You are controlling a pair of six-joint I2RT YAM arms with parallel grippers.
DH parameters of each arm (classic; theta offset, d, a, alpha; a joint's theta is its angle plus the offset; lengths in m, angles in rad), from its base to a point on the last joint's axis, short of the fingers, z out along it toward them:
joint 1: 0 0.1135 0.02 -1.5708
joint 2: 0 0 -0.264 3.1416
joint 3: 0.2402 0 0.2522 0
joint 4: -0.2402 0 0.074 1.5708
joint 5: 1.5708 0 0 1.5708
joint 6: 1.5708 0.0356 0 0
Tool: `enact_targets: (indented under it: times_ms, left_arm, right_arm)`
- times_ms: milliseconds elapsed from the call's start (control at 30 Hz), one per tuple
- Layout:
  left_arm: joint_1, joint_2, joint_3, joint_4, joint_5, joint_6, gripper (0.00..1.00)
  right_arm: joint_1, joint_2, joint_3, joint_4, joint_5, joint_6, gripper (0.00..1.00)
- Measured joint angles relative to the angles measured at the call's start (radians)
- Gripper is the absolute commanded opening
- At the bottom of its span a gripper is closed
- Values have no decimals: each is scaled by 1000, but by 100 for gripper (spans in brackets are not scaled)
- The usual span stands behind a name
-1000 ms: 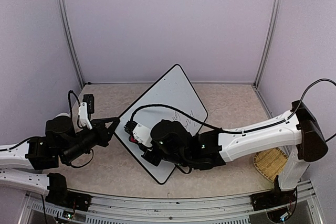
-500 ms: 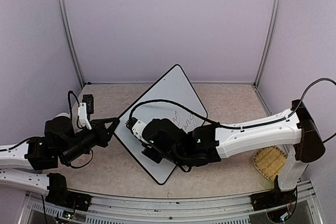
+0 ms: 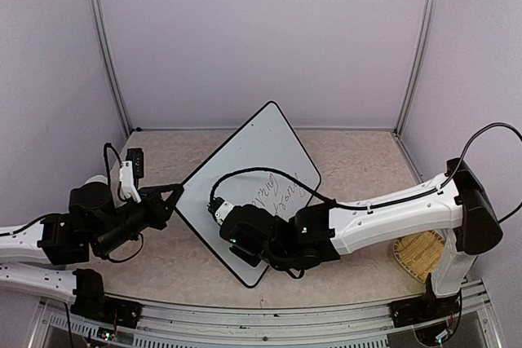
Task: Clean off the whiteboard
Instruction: Erase the whiteboard at the center of the board.
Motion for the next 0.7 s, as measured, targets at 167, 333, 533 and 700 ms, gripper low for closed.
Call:
enact_targets:
  times_ms: [167, 333, 533, 700]
  left_arm:
    - [0, -2, -3, -3, -5, 0, 0]
    - [0, -2, -3, -3, -5, 0, 0]
    - [0, -2, -3, -5, -6, 0, 0]
    - [0, -3, -3, -6, -6, 0, 0]
  right_arm:
    - [15, 5, -24, -16, 8, 34, 19]
    - [24, 6, -40, -18, 9, 60, 19]
    - [30, 6, -50, -19, 10, 68, 19]
    - [32, 6, -58, -19, 10, 83, 19]
